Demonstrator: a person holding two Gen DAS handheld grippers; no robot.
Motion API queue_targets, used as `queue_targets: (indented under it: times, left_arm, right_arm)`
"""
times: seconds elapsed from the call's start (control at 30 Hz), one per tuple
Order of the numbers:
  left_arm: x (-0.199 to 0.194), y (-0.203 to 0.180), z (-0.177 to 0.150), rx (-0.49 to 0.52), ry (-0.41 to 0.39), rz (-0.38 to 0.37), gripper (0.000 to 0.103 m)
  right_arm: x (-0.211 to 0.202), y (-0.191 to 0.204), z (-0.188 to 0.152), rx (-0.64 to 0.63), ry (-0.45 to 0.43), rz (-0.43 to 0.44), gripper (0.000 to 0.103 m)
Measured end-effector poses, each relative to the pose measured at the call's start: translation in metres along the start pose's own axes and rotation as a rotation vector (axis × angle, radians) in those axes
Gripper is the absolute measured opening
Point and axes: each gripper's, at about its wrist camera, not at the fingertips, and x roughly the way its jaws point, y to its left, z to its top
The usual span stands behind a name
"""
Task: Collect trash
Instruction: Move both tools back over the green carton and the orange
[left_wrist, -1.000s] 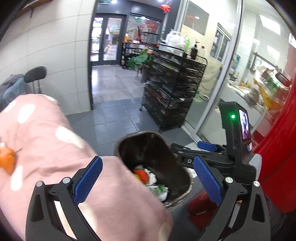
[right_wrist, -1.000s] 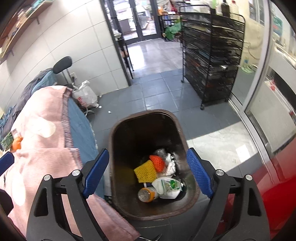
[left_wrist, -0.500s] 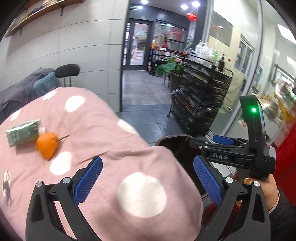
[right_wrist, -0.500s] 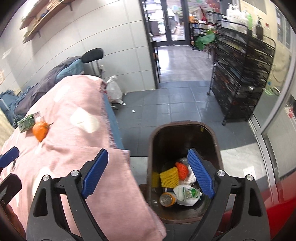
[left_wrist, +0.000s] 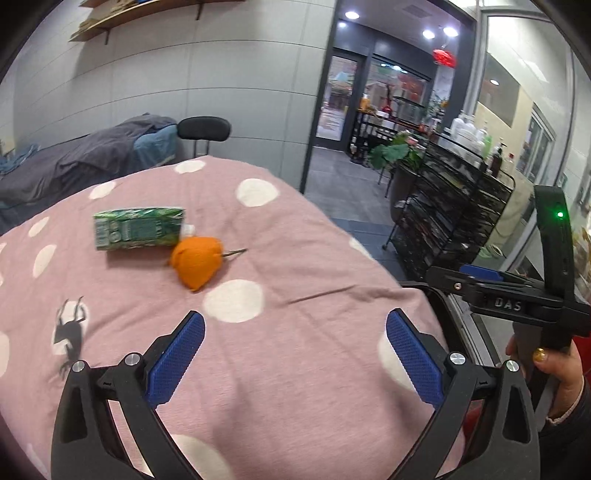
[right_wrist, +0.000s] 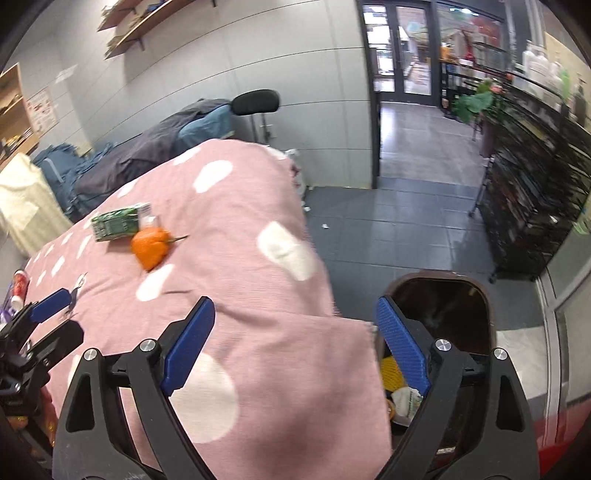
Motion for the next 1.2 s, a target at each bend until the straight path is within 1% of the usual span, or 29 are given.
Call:
queue_targets:
  times: [0.13, 0.27, 0.4, 0.5, 0.67, 0.77, 0.9, 1.07, 1.2]
  left_arm:
    - [-0.006, 0.032, -0.006, -0.048, 0.006, 0.042, 0.097]
    - [-0.010, 0.067, -0.011, -0.087, 0.017, 0.102, 0.097]
    - [-0.013, 0.097, -0.012, -0.146, 0.022, 0.129, 0.097]
    - [-0.015, 0.115, -0.012, -0.180, 0.024, 0.153, 0.097]
    - [-0.017, 0.135, -0.008, -0.200, 0.024, 0.177, 0.097]
    - [-0.016, 0.145, -0.005, -0.222, 0.024, 0.176, 0.097]
    - [-0.012, 0.151, -0.005, -0.233, 0.034, 0.161, 0.097]
    - [-0.005, 0.154, -0.002, -0.229, 0.048, 0.149, 0.097]
    - [0.000, 0.155, 0.001, -0.234, 0.047, 0.132, 0.097]
  right_arm:
    - [0.010, 0.028, 0.004, -0.040, 0.035, 0.080, 0.088]
    - [0.021, 0.057, 0.010, -0.094, 0.057, 0.123, 0.088]
    - [0.038, 0.085, 0.017, -0.136, 0.107, 0.182, 0.088]
    - [0.052, 0.110, 0.023, -0.192, 0.138, 0.202, 0.088]
    - [0.084, 0.157, 0.035, -0.275, 0.203, 0.238, 0.088]
    - [0.109, 0.184, 0.044, -0.333, 0.237, 0.229, 0.088]
    - [0.148, 0.206, 0.054, -0.367, 0.295, 0.189, 0.088]
    - [0.185, 0.224, 0.063, -0.390, 0.344, 0.133, 0.088]
    - [0.201, 0.229, 0.064, -0.400, 0.364, 0.101, 0.088]
